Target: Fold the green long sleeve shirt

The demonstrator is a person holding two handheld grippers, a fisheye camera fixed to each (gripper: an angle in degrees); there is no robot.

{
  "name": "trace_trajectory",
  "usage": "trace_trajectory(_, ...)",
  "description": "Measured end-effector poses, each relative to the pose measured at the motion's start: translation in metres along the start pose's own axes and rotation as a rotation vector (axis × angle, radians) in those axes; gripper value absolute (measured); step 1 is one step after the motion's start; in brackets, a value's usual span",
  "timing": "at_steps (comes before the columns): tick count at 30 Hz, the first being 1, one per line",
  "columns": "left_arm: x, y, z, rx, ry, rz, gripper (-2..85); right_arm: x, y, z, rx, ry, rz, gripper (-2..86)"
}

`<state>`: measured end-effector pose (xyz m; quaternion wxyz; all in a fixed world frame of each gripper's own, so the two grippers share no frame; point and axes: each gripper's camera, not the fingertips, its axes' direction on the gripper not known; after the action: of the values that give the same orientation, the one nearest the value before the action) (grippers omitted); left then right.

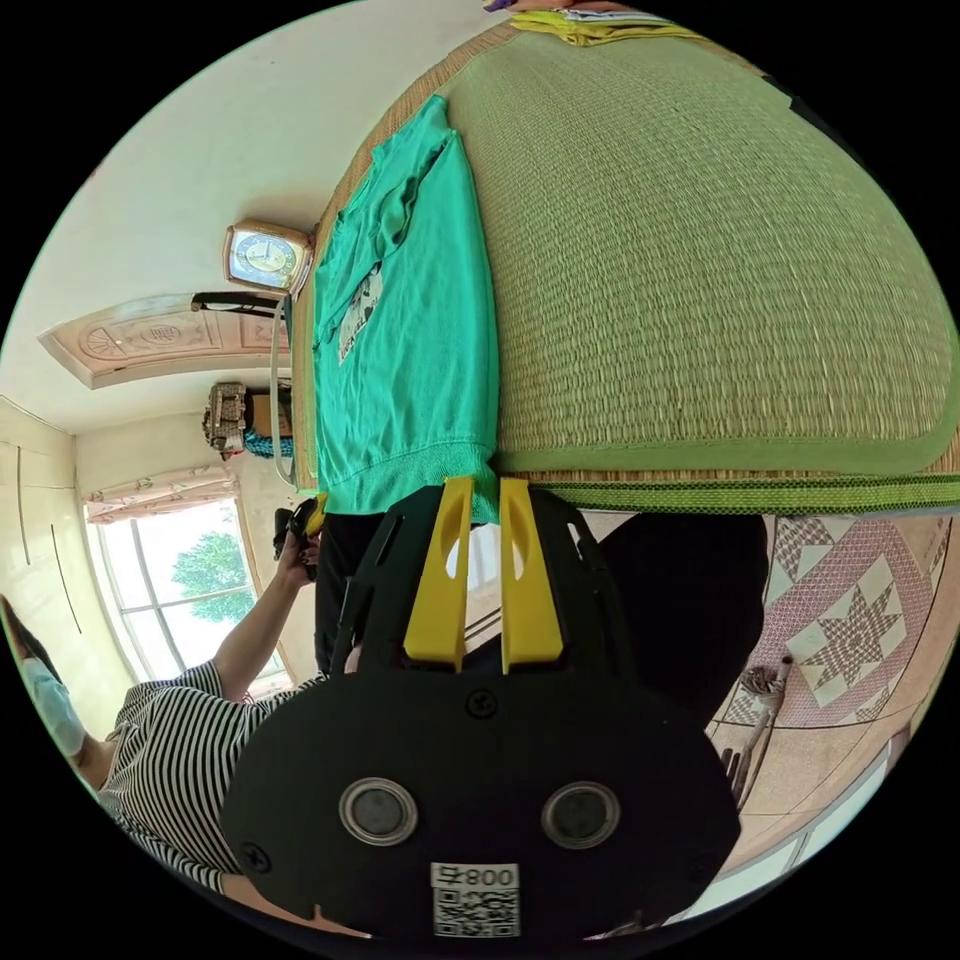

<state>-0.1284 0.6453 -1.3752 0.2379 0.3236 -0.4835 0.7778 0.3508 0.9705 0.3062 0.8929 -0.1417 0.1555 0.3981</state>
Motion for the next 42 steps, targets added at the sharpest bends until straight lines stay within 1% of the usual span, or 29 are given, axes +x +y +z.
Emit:
trace_trajectory(7,-0.008,0.027,-0.022,0.014,0.029,0.0,3.9,0.017,0.013,0.001,-0.03,-0.036,-0.012,1.3)
trace_trajectory(10,-0.005,0.04,-0.032,0.014,0.03,0.028,3.6,0.024,0.025,-0.009,-0.01,-0.093,-0.032,0.9)
trace_trajectory(13,-0.002,0.054,-0.045,0.057,0.137,0.064,3.6,0.032,0.038,-0.022,0.016,-0.163,-0.057,0.7)
trace_trajectory(23,0.012,0.102,-0.073,0.078,0.252,0.167,3.3,0.046,0.082,-0.064,0.082,-0.323,-0.161,0.5)
trace_trajectory(31,0.008,0.164,-0.1,0.098,0.396,0.22,2.9,0.054,0.143,-0.107,0.129,-0.356,-0.255,0.5)
trace_trajectory(42,0.022,0.232,-0.131,0.105,0.481,0.348,2.9,0.061,0.241,-0.15,0.214,-0.376,-0.381,0.5)
